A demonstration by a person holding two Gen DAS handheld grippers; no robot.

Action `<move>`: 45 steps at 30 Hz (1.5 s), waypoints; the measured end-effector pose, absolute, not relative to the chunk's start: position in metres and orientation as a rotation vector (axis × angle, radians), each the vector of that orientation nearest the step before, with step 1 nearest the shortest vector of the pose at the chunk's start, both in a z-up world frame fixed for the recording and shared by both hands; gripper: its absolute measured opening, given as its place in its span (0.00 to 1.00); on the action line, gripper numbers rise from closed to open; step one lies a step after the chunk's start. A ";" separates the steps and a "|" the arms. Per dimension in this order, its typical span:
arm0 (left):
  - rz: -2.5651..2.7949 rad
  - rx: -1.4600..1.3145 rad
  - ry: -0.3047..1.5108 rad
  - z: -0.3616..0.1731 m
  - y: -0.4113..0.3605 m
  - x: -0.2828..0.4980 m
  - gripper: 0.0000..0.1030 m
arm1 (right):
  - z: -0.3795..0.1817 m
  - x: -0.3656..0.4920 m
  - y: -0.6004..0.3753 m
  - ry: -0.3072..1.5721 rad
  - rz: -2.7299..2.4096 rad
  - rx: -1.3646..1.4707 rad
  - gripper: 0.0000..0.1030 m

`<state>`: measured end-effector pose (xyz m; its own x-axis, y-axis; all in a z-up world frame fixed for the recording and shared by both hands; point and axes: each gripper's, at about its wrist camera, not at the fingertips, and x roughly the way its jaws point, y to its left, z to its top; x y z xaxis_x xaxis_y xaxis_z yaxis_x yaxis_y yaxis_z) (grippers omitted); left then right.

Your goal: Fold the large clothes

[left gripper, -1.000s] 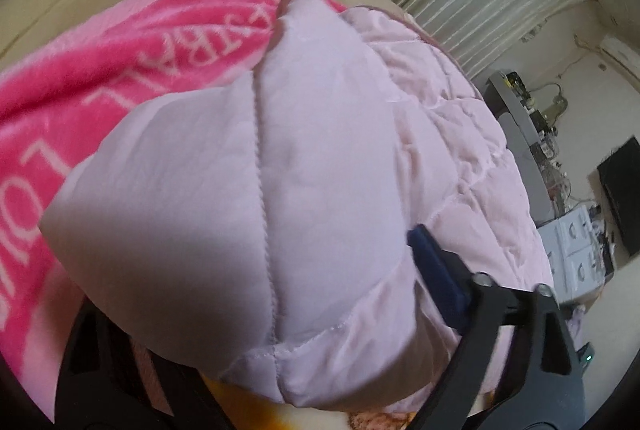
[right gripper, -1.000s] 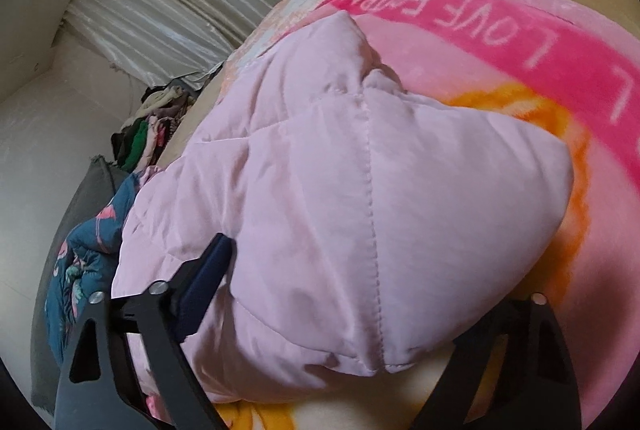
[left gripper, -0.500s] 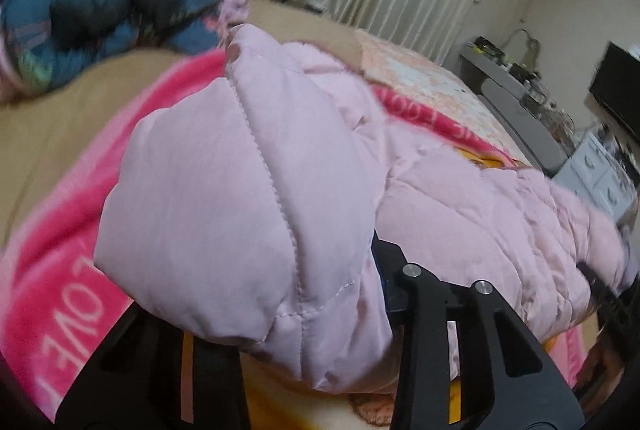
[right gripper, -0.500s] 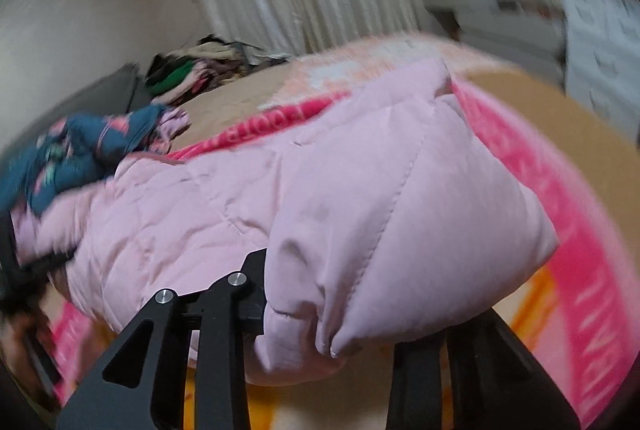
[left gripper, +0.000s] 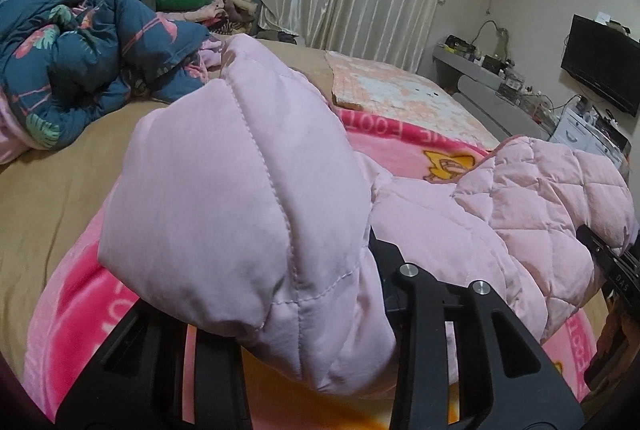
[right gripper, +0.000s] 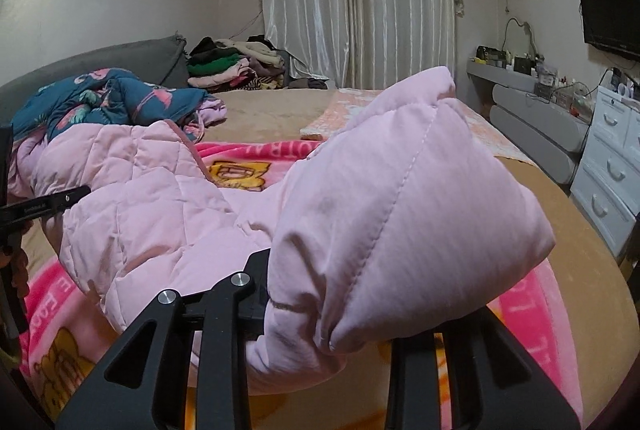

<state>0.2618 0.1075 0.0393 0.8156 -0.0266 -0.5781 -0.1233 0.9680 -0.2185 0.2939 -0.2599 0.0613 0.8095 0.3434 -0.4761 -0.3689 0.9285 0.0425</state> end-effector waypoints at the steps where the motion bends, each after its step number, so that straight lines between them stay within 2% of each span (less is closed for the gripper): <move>1: 0.051 -0.252 0.617 0.039 0.108 0.258 0.26 | 0.062 0.291 -0.259 0.500 0.381 -0.053 0.27; 32: 0.036 -0.228 0.630 0.026 0.120 0.169 0.27 | 0.057 0.191 -0.268 0.486 0.379 -0.071 0.27; 45: 0.026 -0.189 0.655 0.010 0.123 0.144 0.29 | 0.037 0.164 -0.279 0.514 0.353 -0.047 0.27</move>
<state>0.1438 0.1227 0.0097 0.7930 -0.0352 -0.6081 -0.0841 0.9824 -0.1665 0.1639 -0.2788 0.0369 0.8116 0.3191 -0.4893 -0.3427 0.9384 0.0435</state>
